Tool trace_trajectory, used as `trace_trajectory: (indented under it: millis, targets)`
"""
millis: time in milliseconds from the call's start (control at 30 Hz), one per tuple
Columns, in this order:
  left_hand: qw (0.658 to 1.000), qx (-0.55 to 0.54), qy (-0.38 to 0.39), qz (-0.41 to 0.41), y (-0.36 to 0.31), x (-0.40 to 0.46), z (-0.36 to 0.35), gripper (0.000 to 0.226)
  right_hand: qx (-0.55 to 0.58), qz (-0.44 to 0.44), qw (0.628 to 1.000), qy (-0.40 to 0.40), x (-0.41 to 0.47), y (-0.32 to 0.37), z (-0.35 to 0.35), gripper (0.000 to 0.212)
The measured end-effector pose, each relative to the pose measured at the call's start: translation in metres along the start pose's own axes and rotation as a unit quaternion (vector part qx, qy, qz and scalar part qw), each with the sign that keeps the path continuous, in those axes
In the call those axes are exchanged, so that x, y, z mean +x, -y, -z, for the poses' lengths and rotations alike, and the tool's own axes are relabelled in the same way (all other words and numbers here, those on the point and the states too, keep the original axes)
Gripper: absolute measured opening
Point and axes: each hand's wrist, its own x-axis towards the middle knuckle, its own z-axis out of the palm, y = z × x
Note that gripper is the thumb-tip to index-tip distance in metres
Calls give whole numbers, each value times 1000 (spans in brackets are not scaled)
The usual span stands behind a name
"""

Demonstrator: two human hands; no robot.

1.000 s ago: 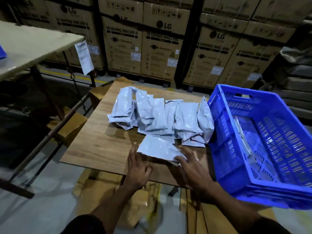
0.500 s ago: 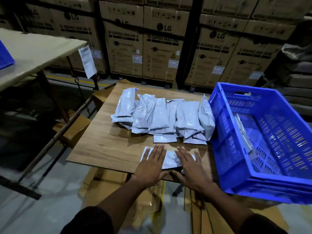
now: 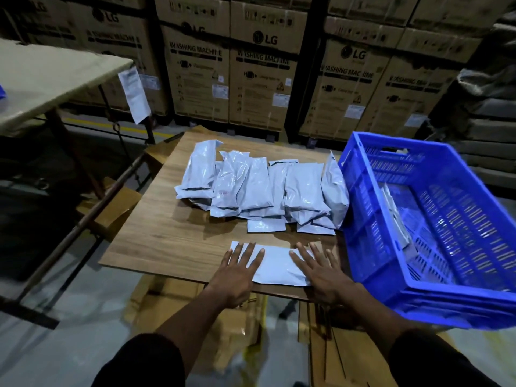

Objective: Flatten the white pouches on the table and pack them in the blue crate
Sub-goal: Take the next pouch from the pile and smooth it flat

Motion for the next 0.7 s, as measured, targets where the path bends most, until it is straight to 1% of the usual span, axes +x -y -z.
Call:
trace_trajectory:
  millis: [67,100,133,200,267,300,367,467,533,600,700]
  targets:
    - [1000,-8,1,11,-3,-1,2,82,33,-10,999,42,4,1,0,102]
    - [1000,-7,-6,14,-5,-1,3,81,57,-21,997,50,6,2,0,104]
    - [1000,-5,-21,13,-6,-1,3,81,82,-32,995,40,5,4,3,103]
    - [997,-4,-76,-2,-13,1,8,78,112,-52,992,-37,2,13,8,98]
    - [992,-1,-122,-22,-22,7,13,67,124,-51,982,-132,-1,30,9,92]
    - [991,1,-129,-21,-26,11,14,62,134,-43,977,-161,-1,41,7,88]
    - [993,-1,-117,-9,-32,18,13,59,149,-35,970,-188,4,56,-2,79]
    - [994,2,-108,12,-34,23,0,63,122,-55,971,-197,17,58,-15,59]
    - [994,12,-107,24,-35,22,-10,61,93,-66,972,-206,25,57,-15,51]
    - [993,16,-117,27,-37,23,-18,61,69,-57,971,-220,33,56,-17,50]
    - [989,19,-144,31,-37,22,-21,66,62,-62,975,-203,40,56,-24,52]
